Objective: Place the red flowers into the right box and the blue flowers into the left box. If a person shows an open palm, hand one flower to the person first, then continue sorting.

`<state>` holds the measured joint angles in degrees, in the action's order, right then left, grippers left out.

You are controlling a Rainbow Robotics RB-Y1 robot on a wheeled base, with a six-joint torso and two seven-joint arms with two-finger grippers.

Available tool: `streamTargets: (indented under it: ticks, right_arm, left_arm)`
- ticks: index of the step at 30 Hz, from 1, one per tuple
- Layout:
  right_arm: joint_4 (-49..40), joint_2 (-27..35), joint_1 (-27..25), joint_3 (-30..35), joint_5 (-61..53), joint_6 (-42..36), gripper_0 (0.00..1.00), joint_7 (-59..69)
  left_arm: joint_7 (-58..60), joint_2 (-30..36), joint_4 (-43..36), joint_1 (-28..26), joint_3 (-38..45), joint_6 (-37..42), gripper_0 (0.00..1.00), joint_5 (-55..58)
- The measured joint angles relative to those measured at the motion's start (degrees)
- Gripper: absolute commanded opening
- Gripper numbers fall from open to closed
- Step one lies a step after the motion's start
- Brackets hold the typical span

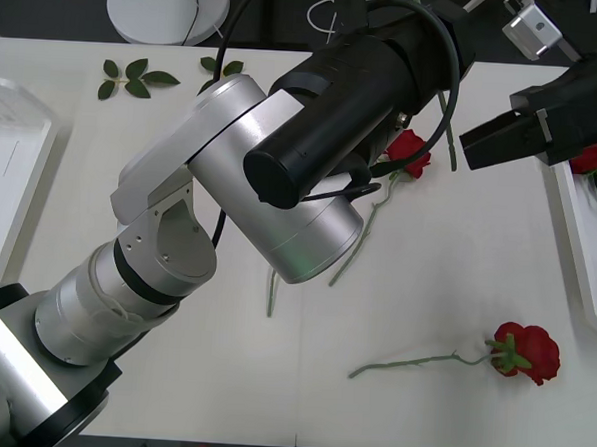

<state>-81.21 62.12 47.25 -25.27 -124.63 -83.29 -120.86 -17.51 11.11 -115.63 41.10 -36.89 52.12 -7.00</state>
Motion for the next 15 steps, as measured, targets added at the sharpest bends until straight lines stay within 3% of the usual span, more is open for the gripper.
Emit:
streamTargets:
  ticks: [8,10,13,15]
  right_arm:
    - [-1.1,-3.41,0.0,-1.3,2.1,2.32,1.0,1.5]
    - [-1.29,-4.12,0.0,-1.38,2.1,3.52,0.87,1.53]
    - [-1.92,-4.6,0.0,-1.89,2.1,5.02,0.52,1.84]
    - [-2.35,-4.61,0.0,-2.29,2.11,5.55,0.35,2.48]
  left_arm:
    - [0.0,0.0,0.0,0.0,0.0,0.0,0.0,0.0]
    - [0.0,0.0,0.0,0.0,0.0,0.0,0.0,0.0]
    - [0.0,0.0,0.0,0.0,0.0,0.0,0.0,0.0]
    - [0.0,0.0,0.0,0.0,0.0,0.0,0.0,0.0]
